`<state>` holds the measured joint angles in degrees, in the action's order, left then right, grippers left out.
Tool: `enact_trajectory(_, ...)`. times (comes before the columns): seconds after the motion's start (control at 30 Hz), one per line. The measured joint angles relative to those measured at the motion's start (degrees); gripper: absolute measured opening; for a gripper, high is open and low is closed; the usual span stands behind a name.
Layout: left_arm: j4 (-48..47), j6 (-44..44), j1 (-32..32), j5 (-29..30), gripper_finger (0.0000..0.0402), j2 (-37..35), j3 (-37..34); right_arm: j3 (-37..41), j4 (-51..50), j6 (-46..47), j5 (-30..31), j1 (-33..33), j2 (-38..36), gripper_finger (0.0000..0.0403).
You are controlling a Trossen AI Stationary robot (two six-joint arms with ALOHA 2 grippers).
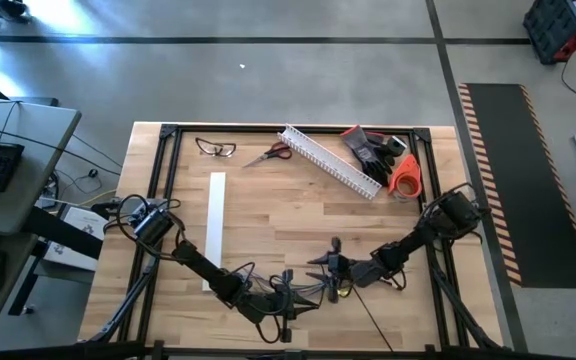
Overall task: Ziptie cables
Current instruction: Wrap the black zip tie on the cable wires
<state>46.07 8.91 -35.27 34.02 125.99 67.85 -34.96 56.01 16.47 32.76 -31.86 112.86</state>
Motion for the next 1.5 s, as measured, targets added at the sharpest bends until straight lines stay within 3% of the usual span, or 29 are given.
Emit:
enact_trajectory(0.23,-0.01,0.02,-0.02,0.00,0.0000,0.00,0.01,0.00,-2.64,0.22,0.51,-4.28,0.00,0.0129)
enact_trajectory(0.5,-0.01,0.95,0.00,0.00,0.0000,0.00,0.00,-0.10,-2.70,1.91,14.70,-8.52,0.00,0.0126)
enact_trajectory(0.63,-0.01,1.01,0.00,0.01,0.0000,0.00,0.01,-0.96,-3.02,1.50,19.65,-9.56,0.02,0.0090)
enact_trajectory(0.77,-0.01,1.03,0.00,0.00,0.0000,0.00,0.02,-2.39,-2.94,0.01,20.98,-9.19,0.39,0.0021)
enact_trajectory(0.87,-0.02,1.01,0.00,0.02,0.0000,0.00,0.00,-4.15,-3.06,-2.12,23.49,-8.24,1.79,0.0007)
enact_trajectory(1.07,-1.34,1.01,-0.01,0.02,0.0000,0.00,0.02,-5.81,-0.06,-9.63,11.01,-0.45,2.28,0.0000)
enact_trajectory(1.17,-1.93,1.33,0.00,0.02,0.0000,0.00,0.02,-5.84,4.56,-14.78,1.38,5.60,1.62,0.0000)
enact_trajectory(1.3,-2.38,1.51,-0.02,0.04,0.0000,-0.02,0.02,-6.62,2.92,-14.24,-11.30,14.30,1.25,0.0000)
enact_trajectory(1.4,-2.39,1.55,0.00,0.04,0.0000,-0.02,0.02,-6.41,1.14,-14.23,-14.97,17.63,1.02,0.0000)
enact_trajectory(1.5,-3.41,2.43,0.00,0.05,0.0000,-0.02,0.02,-5.45,-0.81,-14.53,-14.14,18.42,-1.63,0.0001)
